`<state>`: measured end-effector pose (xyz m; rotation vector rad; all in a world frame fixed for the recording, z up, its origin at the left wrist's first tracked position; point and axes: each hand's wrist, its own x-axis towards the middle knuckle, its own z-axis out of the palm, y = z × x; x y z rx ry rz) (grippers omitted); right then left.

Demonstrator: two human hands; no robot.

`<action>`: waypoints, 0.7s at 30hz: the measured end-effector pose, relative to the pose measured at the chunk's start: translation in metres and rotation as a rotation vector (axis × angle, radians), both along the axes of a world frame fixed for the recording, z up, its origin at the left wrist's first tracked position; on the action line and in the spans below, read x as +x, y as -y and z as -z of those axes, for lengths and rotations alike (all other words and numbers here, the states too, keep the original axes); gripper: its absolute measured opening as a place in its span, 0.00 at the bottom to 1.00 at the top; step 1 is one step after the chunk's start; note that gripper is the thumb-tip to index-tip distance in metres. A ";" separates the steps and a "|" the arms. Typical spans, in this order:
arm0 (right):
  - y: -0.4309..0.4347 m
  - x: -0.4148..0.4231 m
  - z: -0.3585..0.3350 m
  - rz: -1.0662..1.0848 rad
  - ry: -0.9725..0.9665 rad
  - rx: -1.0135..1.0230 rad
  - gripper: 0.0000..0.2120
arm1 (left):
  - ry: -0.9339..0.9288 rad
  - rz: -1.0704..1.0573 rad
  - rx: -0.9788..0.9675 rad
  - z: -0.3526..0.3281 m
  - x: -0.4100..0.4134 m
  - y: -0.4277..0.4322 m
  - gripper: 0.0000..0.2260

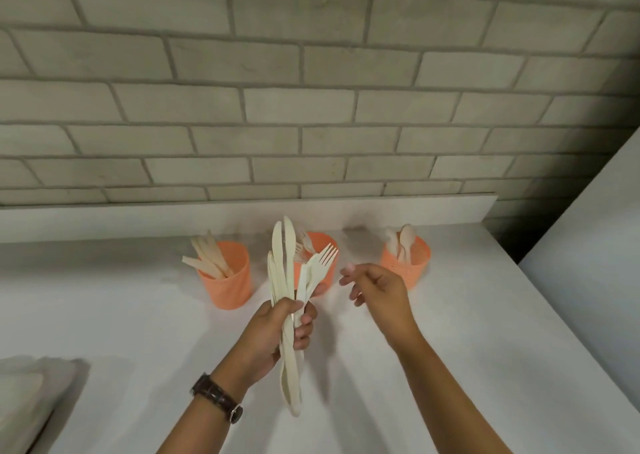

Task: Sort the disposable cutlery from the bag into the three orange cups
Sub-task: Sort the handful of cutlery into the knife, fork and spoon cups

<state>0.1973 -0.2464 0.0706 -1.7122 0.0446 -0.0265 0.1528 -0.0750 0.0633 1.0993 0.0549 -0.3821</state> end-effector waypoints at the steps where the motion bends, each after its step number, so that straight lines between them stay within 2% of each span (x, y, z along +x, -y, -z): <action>1: -0.008 -0.007 -0.003 -0.066 -0.023 0.045 0.09 | 0.003 -0.002 0.001 -0.001 -0.001 -0.001 0.21; 6: -0.031 -0.024 -0.011 -0.141 -0.108 0.197 0.05 | 0.036 -0.010 0.060 -0.006 -0.009 -0.004 0.10; 10: -0.035 -0.022 -0.010 -0.146 -0.178 0.245 0.05 | 0.043 -0.040 0.143 -0.004 -0.017 -0.010 0.11; 13: -0.035 -0.008 -0.017 -0.049 -0.190 0.322 0.04 | 0.037 -0.118 0.210 0.000 -0.022 -0.021 0.12; 17: -0.032 0.029 -0.039 0.109 0.009 0.351 0.06 | 0.009 -0.203 0.149 0.003 -0.028 -0.040 0.13; 21: -0.035 0.065 -0.049 0.163 0.241 0.125 0.08 | -0.017 -0.215 0.032 0.003 -0.031 -0.056 0.19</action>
